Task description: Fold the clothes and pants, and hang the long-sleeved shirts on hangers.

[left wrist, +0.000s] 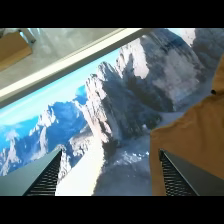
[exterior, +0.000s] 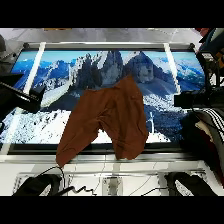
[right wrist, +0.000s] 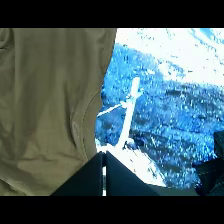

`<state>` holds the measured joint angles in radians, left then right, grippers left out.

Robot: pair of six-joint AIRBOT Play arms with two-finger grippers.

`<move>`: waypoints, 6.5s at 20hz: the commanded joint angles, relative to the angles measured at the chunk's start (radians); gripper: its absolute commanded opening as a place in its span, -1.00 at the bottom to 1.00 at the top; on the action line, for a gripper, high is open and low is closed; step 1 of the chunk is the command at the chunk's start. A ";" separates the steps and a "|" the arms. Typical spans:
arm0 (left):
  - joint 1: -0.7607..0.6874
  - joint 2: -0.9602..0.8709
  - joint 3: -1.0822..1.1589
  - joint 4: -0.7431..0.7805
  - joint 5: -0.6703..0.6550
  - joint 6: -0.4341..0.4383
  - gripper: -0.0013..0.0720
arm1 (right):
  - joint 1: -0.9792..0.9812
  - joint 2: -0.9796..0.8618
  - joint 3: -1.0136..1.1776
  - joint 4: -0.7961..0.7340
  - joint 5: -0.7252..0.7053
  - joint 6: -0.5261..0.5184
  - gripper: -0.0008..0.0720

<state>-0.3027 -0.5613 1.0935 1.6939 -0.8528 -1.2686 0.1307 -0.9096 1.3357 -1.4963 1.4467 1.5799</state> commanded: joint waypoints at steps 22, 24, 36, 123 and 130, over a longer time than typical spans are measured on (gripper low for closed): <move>0.001 0.001 0.000 0.000 0.000 0.000 0.94 | -0.272 0.000 -0.796 0.525 0.081 -0.357 -0.94; 0.001 0.001 0.000 0.000 0.000 0.000 0.94 | -0.272 0.000 -0.950 0.690 -0.019 -0.360 -0.68; 0.001 -0.016 0.000 -0.004 0.030 -0.004 0.94 | -0.117 -0.002 -1.174 0.868 -0.428 -0.264 0.13; 0.829 0.125 0.324 -0.861 0.104 0.173 -0.92 | -0.192 0.350 0.387 0.271 -0.364 -0.108 -0.94; 0.804 -0.145 0.089 -0.939 -0.336 0.147 -0.92 | -0.192 -0.111 0.345 0.267 -0.034 -0.107 -0.94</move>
<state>0.5152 -0.6003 1.2835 0.7876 -1.0401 -1.1156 -0.0616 -0.8333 1.6867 -1.2301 1.2522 1.4708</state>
